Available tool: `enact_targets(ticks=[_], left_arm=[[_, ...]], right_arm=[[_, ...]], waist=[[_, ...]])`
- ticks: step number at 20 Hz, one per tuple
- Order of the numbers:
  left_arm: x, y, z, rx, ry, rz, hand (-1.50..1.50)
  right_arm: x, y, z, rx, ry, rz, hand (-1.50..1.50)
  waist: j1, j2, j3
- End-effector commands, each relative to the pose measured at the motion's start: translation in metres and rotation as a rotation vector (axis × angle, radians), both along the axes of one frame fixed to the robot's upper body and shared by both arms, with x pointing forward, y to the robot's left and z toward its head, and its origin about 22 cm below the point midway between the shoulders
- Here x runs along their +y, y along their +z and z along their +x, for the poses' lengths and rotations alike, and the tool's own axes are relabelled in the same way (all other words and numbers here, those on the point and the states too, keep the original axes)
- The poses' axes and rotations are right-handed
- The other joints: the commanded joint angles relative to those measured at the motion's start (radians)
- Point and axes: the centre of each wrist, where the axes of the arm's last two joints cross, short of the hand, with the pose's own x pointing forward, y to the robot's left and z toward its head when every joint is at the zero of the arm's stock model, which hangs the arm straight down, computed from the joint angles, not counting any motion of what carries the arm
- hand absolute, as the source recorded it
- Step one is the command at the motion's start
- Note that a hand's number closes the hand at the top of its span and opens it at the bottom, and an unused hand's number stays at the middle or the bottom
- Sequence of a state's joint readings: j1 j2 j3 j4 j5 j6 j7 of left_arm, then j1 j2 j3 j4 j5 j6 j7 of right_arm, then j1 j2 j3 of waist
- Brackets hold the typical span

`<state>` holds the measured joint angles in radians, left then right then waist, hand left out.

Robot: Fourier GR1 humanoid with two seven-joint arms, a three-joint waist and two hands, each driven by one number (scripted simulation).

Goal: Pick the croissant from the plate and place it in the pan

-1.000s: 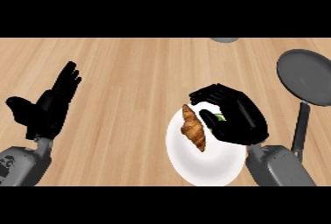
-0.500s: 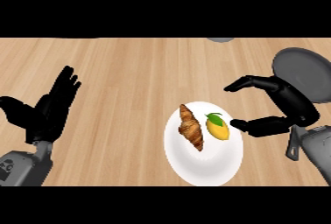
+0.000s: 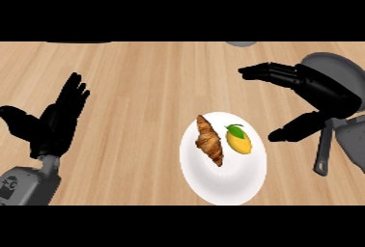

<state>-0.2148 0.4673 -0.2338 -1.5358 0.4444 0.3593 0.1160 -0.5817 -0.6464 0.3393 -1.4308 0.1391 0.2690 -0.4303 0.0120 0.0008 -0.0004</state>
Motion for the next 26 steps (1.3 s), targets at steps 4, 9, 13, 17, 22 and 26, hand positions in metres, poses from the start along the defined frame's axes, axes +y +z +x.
enact_targets(ticks=[4,9,13,17,22,26], left_arm=[[-0.008,0.003,-0.001,-0.004,-0.014,-0.005,0.00],[0.005,-0.003,0.011,0.008,0.017,-0.005,0.00],[-0.009,-0.017,-0.007,-0.001,0.010,-0.003,0.00],[0.010,0.007,-0.008,0.016,0.005,0.008,0.00],[0.011,-0.014,-0.014,0.004,0.018,0.015,0.00],[0.015,0.002,-0.005,0.004,0.026,-0.009,0.00]], right_arm=[[0.071,0.031,0.010,-0.117,-0.012,-0.329,-1.50],[0.102,0.028,0.009,-0.080,0.023,-0.548,-1.50],[0.109,-0.001,0.002,0.030,0.049,-0.798,-1.50],[0.135,0.007,-0.017,0.010,0.087,-0.876,-1.50],[0.138,0.007,-0.032,-0.063,0.084,-0.936,-1.50],[0.137,-0.016,-0.051,-0.173,0.034,-0.982,-1.50]], waist=[[0.012,-0.001,-0.001],[-0.003,0.001,-0.001],[-0.001,-0.002,-0.002],[-0.007,-0.006,0.000],[-0.009,-0.003,0.000],[-0.013,-0.004,0.000]])
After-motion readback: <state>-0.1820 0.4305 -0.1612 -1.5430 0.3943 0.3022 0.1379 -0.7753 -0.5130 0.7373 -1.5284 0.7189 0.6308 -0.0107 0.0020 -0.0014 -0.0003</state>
